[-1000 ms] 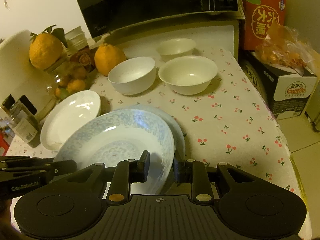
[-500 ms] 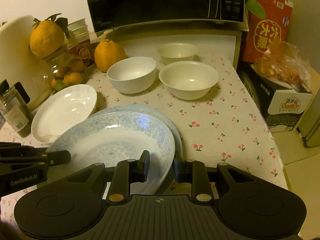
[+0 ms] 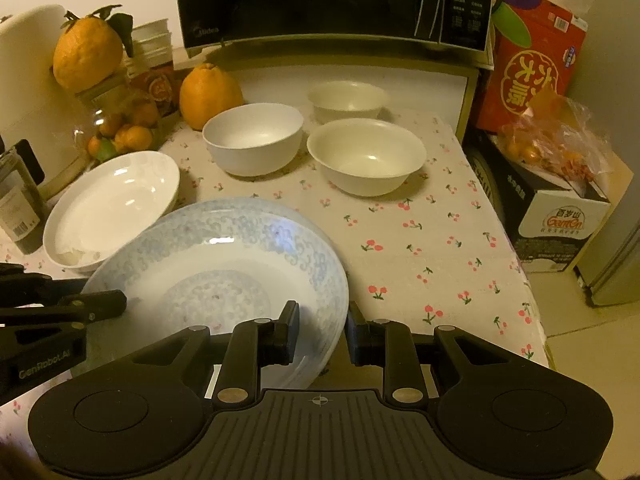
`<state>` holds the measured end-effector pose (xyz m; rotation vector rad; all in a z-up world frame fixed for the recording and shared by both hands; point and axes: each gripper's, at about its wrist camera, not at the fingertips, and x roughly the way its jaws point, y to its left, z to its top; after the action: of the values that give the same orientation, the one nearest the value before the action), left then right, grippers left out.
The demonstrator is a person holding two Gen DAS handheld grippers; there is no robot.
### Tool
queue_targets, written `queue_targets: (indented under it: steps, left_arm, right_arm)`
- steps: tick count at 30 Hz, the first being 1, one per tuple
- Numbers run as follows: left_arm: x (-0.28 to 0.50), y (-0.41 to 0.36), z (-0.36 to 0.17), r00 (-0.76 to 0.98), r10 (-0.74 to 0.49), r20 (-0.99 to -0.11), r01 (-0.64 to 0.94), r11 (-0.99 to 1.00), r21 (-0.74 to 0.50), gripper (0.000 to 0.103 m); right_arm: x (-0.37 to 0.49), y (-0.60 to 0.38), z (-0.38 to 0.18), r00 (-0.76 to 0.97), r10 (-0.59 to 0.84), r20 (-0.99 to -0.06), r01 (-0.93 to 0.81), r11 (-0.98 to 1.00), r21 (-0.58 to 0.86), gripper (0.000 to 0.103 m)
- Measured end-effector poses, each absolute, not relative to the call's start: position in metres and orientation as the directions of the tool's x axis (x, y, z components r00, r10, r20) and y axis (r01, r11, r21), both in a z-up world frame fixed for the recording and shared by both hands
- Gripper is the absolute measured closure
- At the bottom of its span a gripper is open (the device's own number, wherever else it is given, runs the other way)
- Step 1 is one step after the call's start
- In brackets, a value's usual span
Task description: Organize plates and bowls
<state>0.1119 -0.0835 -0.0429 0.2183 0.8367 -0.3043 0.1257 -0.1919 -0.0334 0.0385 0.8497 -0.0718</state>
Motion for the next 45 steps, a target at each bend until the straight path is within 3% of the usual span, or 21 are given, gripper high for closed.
queue_targets:
  steps: [5, 12, 14, 17, 22, 28, 35, 45]
  left_arm:
    - [0.113, -0.083, -0.042, 0.621, -0.183, -0.762, 0.354, 0.933, 0.064, 0.083]
    - [0.115, -0.077, -0.044, 0.59, -0.196, -0.783, 0.339, 0.94, 0.02, 0.074]
    - [0.115, -0.075, -0.043, 0.585, -0.207, -0.784, 0.342, 0.94, 0.007, 0.072]
    - [0.116, -0.071, -0.041, 0.574, -0.226, -0.787, 0.34, 0.94, -0.022, 0.061]
    - [0.119, -0.061, -0.036, 0.542, -0.266, -0.797, 0.317, 0.943, -0.099, 0.03]
    - [0.123, -0.043, -0.032, 0.526, -0.282, -0.802, 0.238, 0.954, -0.18, 0.003]
    - [0.138, -0.01, -0.032, 0.545, -0.21, -0.811, 0.057, 0.975, -0.214, 0.001]
    - [0.154, 0.012, -0.033, 0.59, -0.118, -0.799, -0.131, 0.962, -0.239, 0.001]
  right_arm:
    - [0.127, -0.19, -0.033, 0.647, -0.053, -0.76, 0.074, 0.997, -0.007, 0.077]
    - [0.131, -0.19, -0.034, 0.632, -0.052, -0.773, 0.077, 0.997, -0.004, 0.076]
    - [0.131, -0.191, -0.033, 0.63, -0.037, -0.775, 0.078, 0.997, 0.016, 0.07]
    - [0.132, -0.192, -0.032, 0.629, -0.028, -0.777, 0.084, 0.996, 0.032, 0.06]
    - [0.135, -0.192, -0.027, 0.632, -0.001, -0.775, 0.089, 0.994, 0.071, 0.04]
    - [0.142, -0.188, -0.016, 0.648, 0.025, -0.762, 0.09, 0.99, 0.109, 0.018]
    - [0.163, -0.186, -0.006, 0.678, 0.064, -0.732, 0.1, 0.979, 0.178, 0.01]
    - [0.2, -0.164, -0.005, 0.695, 0.147, -0.703, 0.059, 0.964, 0.259, 0.008]
